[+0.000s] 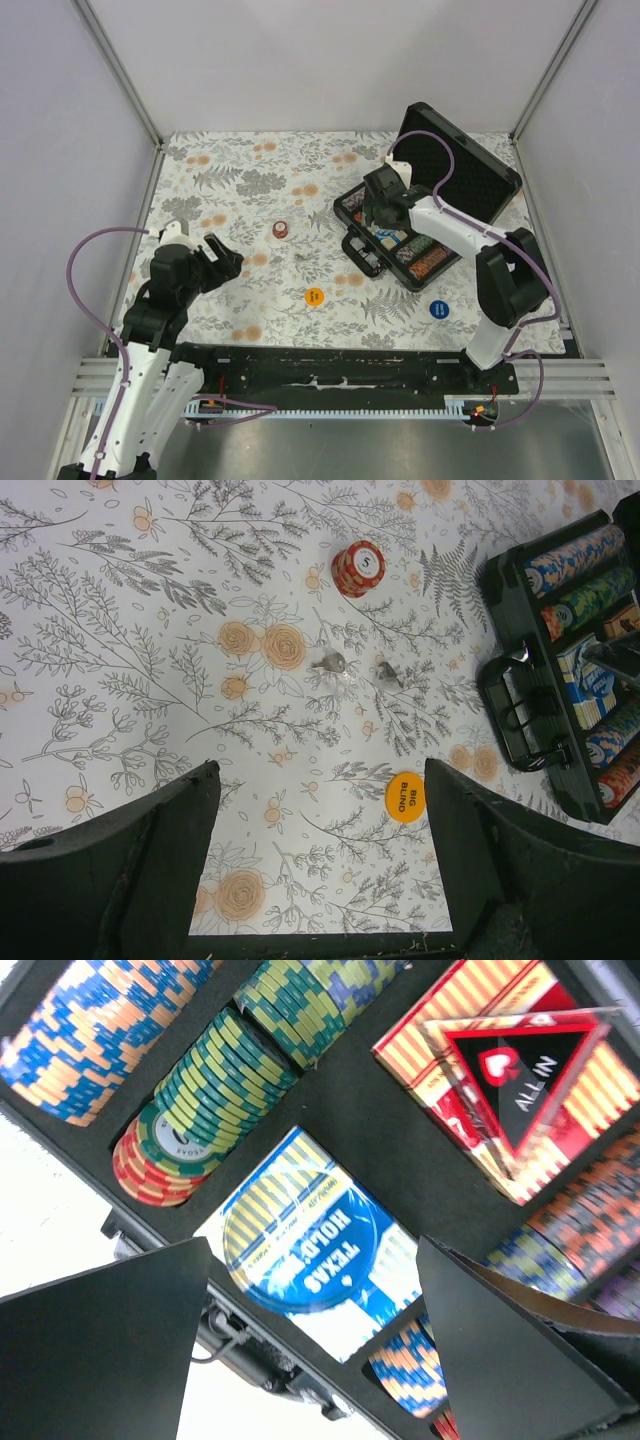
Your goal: Pack up texas hold em set
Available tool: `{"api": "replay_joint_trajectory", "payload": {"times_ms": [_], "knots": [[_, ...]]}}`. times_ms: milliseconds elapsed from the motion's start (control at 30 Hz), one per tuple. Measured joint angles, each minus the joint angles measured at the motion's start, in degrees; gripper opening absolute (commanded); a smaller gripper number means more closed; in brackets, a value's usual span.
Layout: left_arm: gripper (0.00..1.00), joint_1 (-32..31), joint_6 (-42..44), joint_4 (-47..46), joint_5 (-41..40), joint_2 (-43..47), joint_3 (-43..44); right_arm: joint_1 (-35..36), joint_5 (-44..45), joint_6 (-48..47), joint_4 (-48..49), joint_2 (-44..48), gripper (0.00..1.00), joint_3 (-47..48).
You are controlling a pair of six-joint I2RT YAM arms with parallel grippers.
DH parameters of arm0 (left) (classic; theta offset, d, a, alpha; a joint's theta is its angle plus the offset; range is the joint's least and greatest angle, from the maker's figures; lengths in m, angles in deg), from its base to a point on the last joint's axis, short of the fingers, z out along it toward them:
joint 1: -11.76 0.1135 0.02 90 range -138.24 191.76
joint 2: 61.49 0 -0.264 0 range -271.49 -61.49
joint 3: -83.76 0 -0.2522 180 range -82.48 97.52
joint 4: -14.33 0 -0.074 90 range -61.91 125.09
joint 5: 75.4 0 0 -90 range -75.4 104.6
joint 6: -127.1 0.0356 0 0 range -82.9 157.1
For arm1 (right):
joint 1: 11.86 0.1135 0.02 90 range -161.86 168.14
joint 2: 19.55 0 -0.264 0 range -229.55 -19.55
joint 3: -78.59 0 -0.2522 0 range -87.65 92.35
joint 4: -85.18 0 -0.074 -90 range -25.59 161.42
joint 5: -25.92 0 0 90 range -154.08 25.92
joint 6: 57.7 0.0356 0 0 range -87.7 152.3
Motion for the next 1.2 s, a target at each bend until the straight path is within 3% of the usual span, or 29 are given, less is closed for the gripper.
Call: {"api": "replay_joint_trajectory", "payload": {"times_ms": [300,533,667,800,1000,1200], "knots": [[0.88,-0.48,0.0,0.07,-0.9,2.62,0.0,0.0,1.11,0.68,-8.57,17.62,0.93,-2.38],[0.88,-0.72,0.0,0.0,-0.59,2.6,0.0,-0.24,4.09,7.67,-18.51,34.49,0.93,-16.52],[0.88,-0.72,-0.02,-0.02,-0.39,2.58,0.0,-0.52,3.91,13.55,-21.79,39.56,0.94,-25.31],[0.88,-0.72,0.0,-0.04,-0.39,2.4,0.0,-0.59,3.37,19.47,-22.95,41.53,0.92,-31.47],[0.88,-0.72,0.0,-0.02,-0.37,1.64,0.0,-0.83,3.13,25.66,-21.16,39.71,0.8,-36.52],[0.88,-0.94,0.0,-0.02,-0.42,1.64,0.0,-2.05,3.1,28.48,-16.28,35.47,0.79,-39.54]]}}
